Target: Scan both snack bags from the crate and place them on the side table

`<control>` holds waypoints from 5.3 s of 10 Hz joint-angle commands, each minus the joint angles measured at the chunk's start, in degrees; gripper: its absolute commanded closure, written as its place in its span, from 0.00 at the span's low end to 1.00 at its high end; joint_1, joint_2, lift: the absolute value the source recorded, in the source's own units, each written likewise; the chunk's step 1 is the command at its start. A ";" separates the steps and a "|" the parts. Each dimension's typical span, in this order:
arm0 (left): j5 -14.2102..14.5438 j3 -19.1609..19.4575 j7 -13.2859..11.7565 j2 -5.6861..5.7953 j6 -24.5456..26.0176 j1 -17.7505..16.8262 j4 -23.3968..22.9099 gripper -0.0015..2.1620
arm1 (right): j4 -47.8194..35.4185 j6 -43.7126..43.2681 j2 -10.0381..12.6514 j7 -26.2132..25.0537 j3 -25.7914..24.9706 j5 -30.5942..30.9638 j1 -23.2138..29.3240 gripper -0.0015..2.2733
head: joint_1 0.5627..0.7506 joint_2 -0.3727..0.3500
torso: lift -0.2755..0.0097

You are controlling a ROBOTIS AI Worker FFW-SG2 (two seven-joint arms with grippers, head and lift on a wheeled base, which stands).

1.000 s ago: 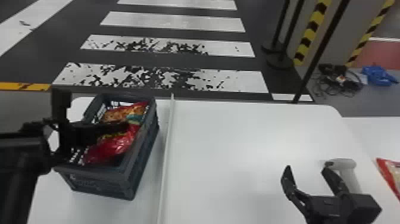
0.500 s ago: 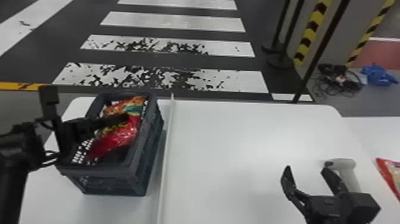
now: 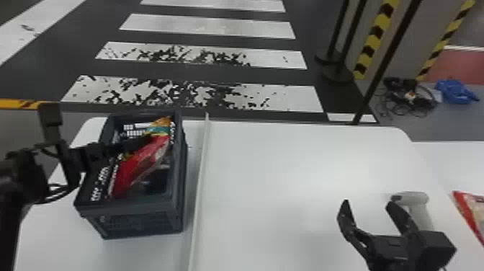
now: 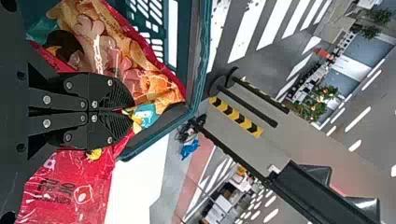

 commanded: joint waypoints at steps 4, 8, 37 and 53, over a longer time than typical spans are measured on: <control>5.36 2.22 -0.98 0.24 8.01 0.81 -3.90 0.99 | -0.01 0.18 0.05 0.00 0.18 0.00 -0.10 0.03 | 0.70 0.43 | 0.62; 9.85 3.45 0.16 0.07 17.15 2.04 -15.76 0.99 | -0.10 0.00 0.05 -0.17 0.26 0.00 0.16 0.03 | 0.70 0.42 | 0.62; 10.72 -52.01 35.49 -9.49 -22.22 2.31 2.61 0.01 | -3.53 -5.10 0.05 -2.46 -1.76 -3.95 3.33 0.03 | 0.70 0.03 | 0.62; 2.81 -26.26 48.50 2.88 -37.69 22.61 -28.15 0.04 | -15.04 43.24 0.05 14.94 -15.12 -29.18 -2.30 0.03 | 0.70 0.22 | 0.62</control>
